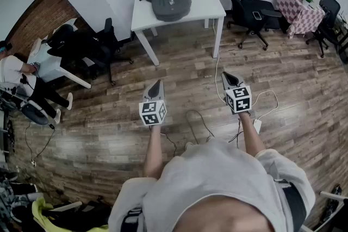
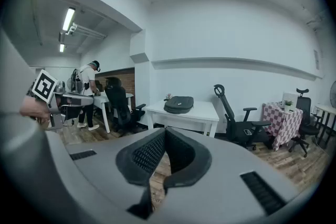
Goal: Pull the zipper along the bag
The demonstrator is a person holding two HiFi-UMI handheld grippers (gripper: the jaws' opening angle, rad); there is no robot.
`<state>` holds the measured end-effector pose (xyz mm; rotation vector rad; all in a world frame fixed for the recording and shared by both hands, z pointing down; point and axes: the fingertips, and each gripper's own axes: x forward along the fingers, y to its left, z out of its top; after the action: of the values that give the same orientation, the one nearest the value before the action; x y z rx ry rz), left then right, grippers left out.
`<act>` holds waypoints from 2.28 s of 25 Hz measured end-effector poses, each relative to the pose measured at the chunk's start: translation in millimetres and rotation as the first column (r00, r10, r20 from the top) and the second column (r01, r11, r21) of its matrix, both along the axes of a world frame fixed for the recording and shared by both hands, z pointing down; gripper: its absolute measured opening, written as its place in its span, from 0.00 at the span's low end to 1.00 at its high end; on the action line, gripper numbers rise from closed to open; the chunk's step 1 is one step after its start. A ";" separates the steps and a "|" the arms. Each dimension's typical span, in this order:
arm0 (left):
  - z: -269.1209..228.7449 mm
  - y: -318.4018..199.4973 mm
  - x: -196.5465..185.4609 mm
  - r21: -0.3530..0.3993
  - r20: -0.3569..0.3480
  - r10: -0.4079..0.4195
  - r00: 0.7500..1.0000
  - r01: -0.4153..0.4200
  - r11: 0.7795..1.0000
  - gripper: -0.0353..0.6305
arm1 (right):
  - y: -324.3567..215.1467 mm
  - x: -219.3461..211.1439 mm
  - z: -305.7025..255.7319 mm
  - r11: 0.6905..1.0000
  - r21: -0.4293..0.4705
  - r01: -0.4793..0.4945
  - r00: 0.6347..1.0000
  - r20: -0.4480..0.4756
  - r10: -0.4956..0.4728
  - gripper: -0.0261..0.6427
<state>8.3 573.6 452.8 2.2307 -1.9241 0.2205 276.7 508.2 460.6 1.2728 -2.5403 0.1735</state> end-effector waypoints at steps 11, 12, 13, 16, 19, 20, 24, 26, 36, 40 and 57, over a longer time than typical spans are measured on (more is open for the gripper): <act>4.6 -16.2 28.5 -0.014 -0.001 -0.007 1.000 0.007 1.000 0.09 | -16.7 21.9 1.5 1.000 0.010 0.021 1.000 0.002 -0.021 0.06; 5.2 -18.4 32.1 -0.015 0.000 -0.009 1.000 0.009 1.000 0.09 | -19.7 24.5 1.5 1.000 0.011 0.024 1.000 0.005 -0.024 0.06; 5.6 -20.7 36.0 -0.016 0.001 -0.011 1.000 0.011 1.000 0.09 | -22.9 27.3 1.4 1.000 0.013 0.027 1.000 0.007 -0.027 0.06; 7.0 -28.3 48.3 -0.016 0.006 -0.016 1.000 0.016 1.000 0.09 | -32.6 36.4 1.4 0.999 0.019 0.038 0.999 0.010 -0.038 0.06; 11.5 -37.3 58.1 -0.017 0.004 -0.022 1.000 0.022 1.000 0.09 | -44.9 43.8 7.3 0.999 0.012 0.046 0.999 0.003 -0.046 0.06; 13.9 -39.3 60.0 -0.019 0.001 -0.027 1.000 0.027 0.999 0.09 | -48.6 45.3 10.6 0.999 0.006 0.048 0.999 0.001 -0.048 0.06; 23.9 -51.4 62.1 -0.035 0.002 -0.033 0.999 0.033 0.999 0.09 | -63.6 45.3 21.6 0.998 -0.015 0.056 0.998 0.001 -0.056 0.06; 25.5 -65.4 55.7 -0.038 0.000 -0.034 0.999 0.034 0.999 0.09 | -76.2 38.5 23.1 0.998 -0.015 0.061 0.998 -0.006 -0.061 0.06; 38.8 -182.3 10.6 -0.038 -0.017 0.009 1.000 -0.010 0.999 0.09 | -174.4 -6.4 35.6 0.999 -0.013 0.042 0.998 -0.049 -0.042 0.06; 32.1 -247.7 -16.0 -0.020 -0.028 0.041 0.999 -0.042 0.999 0.09 | -226.8 -31.9 28.6 1.000 -0.003 0.023 0.996 -0.083 -0.023 0.06; 21.7 -473.8 -137.1 -0.009 -0.029 0.149 0.988 -0.149 0.989 0.09 | -430.0 -129.9 7.4 0.989 0.056 -0.140 0.979 -0.140 0.147 0.06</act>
<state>-128.8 99.7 474.5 2.3590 -1.7394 0.2181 146.8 78.2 467.9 1.4325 -2.3453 0.0517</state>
